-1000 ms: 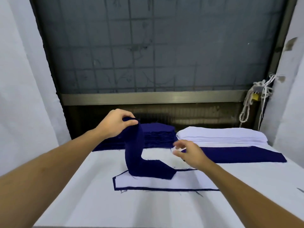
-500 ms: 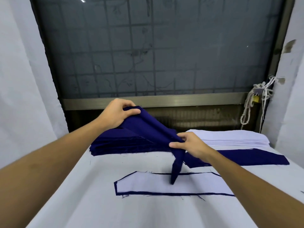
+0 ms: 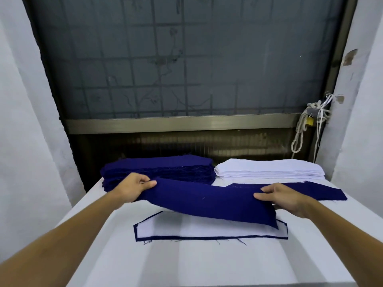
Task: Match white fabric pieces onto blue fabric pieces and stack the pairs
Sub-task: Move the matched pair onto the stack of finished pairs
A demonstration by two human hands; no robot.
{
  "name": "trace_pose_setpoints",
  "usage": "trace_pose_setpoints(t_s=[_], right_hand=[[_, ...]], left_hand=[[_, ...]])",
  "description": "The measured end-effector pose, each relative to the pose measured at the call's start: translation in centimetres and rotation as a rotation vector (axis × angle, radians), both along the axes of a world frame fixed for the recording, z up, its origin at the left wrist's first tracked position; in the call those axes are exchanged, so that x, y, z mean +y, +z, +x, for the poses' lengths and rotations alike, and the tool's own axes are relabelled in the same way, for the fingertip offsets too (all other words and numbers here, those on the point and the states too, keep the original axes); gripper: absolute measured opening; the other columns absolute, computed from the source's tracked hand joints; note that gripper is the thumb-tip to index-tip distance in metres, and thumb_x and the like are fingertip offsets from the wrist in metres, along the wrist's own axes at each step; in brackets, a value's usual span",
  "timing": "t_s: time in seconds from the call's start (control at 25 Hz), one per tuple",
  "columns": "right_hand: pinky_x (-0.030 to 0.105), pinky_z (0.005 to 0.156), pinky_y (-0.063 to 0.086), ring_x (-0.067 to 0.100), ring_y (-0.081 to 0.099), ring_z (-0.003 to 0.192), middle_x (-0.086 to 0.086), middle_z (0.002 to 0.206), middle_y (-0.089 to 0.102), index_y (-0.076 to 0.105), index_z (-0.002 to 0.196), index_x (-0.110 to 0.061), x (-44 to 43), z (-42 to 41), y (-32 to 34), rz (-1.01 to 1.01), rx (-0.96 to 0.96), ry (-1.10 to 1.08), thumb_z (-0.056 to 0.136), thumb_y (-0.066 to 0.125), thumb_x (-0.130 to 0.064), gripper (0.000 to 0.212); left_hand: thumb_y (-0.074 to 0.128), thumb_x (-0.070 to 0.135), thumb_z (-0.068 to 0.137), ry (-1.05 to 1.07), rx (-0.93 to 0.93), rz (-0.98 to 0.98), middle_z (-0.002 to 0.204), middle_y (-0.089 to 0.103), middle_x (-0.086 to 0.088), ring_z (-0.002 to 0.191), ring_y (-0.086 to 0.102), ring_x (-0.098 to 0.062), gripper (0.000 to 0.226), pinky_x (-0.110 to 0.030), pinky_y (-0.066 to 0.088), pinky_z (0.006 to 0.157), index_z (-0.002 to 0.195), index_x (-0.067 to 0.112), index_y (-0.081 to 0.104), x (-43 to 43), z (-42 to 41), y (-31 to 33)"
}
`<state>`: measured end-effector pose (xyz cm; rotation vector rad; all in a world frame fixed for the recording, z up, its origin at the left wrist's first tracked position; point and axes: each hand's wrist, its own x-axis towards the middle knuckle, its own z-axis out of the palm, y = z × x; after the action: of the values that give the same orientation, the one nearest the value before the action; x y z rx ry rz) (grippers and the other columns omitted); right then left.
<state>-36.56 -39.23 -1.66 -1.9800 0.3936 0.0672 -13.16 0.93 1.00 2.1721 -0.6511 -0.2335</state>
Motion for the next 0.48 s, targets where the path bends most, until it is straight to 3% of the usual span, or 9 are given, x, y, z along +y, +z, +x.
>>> trace_pose_setpoints(t_s=[0.12,0.2,0.36,0.48], right_hand=[[0.029,0.072,0.051,0.013,0.067,0.077,0.007,0.084,0.074,0.075,0.082,-0.012,0.2,-0.2,-1.3,-0.095,-0.066,-0.124,0.090,0.073,-0.036,0.026],[0.031,0.071,0.052,0.016,0.069,0.074,0.005,0.077,0.073,0.071,0.070,-0.014,0.5,-0.1,-2.3,-0.194,-0.095,-0.159,0.088,0.076,-0.034,0.027],[0.036,0.084,0.056,0.015,0.066,0.092,-0.002,0.090,0.071,0.069,0.081,-0.020,0.8,0.2,-4.5,-0.445,-0.072,-0.209,0.088,0.074,-0.039,0.021],[0.028,0.074,0.054,0.008,0.064,0.092,-0.014,0.093,0.068,0.066,0.090,-0.033,1.5,-0.6,-6.1,-0.639,-0.049,-0.298,0.091,0.066,-0.051,0.018]], left_hand=[[0.064,0.027,0.099,0.025,-0.023,0.105,0.072,0.069,-0.009,0.070,0.062,-0.019,0.033,-0.030,0.045,0.067,0.073,0.008,0.068,-0.3,0.1,-3.4],[0.064,0.036,0.099,0.059,-0.060,0.241,0.078,0.071,-0.010,0.073,0.063,-0.020,0.036,-0.032,0.048,0.070,0.075,0.008,0.066,-0.2,0.1,-5.4],[0.058,0.051,0.098,0.129,-0.080,0.421,0.081,0.069,-0.002,0.078,0.065,-0.020,0.040,-0.034,0.050,0.072,0.080,0.015,0.059,0.0,-0.4,-8.0],[0.056,0.049,0.099,0.180,-0.115,0.430,0.081,0.066,0.003,0.078,0.063,-0.016,0.036,-0.031,0.049,0.070,0.080,0.019,0.057,0.3,-1.1,-9.2]])
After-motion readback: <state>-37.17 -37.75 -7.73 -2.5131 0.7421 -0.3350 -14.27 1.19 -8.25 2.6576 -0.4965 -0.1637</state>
